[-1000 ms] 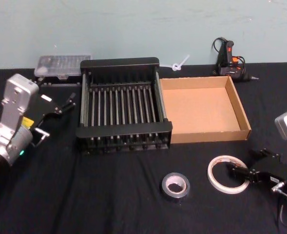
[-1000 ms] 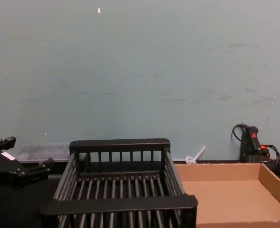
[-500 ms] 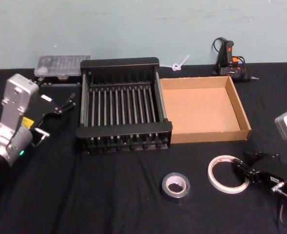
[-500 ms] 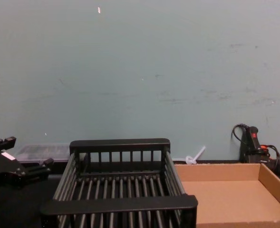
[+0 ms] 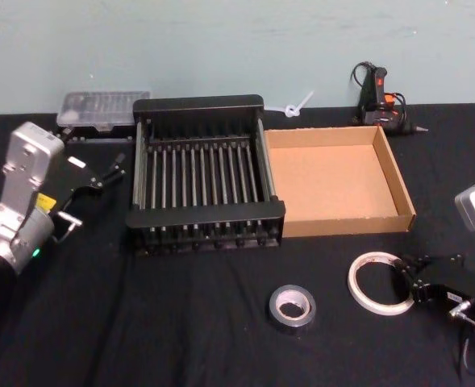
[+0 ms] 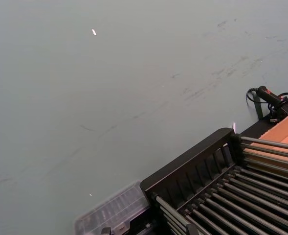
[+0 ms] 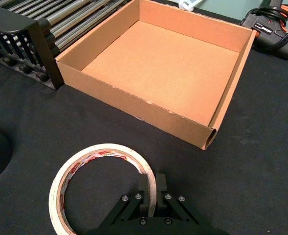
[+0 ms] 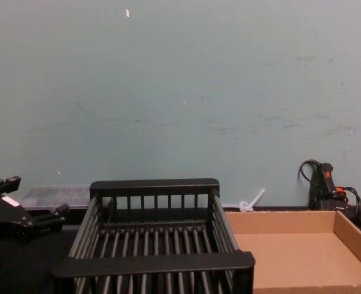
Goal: Pick up the white tape and place it into the black box , Pick up the silver tape and place it into the brown box.
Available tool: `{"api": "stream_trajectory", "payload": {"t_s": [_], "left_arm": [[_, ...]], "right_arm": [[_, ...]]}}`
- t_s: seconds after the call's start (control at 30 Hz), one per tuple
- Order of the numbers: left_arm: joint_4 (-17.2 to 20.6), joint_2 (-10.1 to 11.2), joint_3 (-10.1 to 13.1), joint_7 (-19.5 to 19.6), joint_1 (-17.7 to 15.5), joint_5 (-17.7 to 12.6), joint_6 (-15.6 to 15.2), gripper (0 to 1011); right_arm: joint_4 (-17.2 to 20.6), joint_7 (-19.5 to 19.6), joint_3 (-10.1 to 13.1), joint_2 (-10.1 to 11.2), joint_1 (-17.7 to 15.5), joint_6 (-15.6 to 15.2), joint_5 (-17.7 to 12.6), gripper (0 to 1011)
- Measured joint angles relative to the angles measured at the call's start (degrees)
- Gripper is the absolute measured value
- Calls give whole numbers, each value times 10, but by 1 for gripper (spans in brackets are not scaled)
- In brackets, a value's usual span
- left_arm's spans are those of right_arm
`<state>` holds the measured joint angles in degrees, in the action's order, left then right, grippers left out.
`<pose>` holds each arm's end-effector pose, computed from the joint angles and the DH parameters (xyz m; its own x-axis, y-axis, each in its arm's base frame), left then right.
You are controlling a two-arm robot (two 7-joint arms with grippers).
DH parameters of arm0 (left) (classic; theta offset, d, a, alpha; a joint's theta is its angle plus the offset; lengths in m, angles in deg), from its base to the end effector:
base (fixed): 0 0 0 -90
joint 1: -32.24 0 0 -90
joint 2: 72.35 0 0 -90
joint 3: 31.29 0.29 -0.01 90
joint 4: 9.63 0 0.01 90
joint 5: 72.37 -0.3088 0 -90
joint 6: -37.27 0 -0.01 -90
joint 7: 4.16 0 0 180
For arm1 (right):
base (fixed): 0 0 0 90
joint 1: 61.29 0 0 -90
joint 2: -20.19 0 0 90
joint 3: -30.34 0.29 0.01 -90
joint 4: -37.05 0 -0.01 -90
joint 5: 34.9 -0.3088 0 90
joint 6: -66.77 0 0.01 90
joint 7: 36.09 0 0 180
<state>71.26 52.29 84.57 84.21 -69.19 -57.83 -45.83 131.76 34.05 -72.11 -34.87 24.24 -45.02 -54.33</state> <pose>0.3581 0.0827 -0.3023 0.2921 0.8803 0.3738 -0.9553 0.2870 0.0704 0.2982 -0.0999 -0.2927 0.5298 -0.8462 0.0567 0.7340 0.4240 -0.5305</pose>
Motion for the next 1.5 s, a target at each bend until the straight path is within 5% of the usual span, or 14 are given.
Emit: {"api": "stream_trajectory", "payload": {"t_s": [0.53, 1.07, 1.5], "left_arm": [[0, 0, 0, 0, 0, 0, 0, 1001], [0, 0, 0, 0, 0, 0, 0, 1001], [0, 0, 0, 0, 0, 0, 0, 1001]], "right_arm": [[0, -1, 0, 0, 0, 1, 0, 95], [40, -1, 24, 0, -8, 28, -8, 95], [34, 0, 3, -21, 55, 36, 1, 95]]}}
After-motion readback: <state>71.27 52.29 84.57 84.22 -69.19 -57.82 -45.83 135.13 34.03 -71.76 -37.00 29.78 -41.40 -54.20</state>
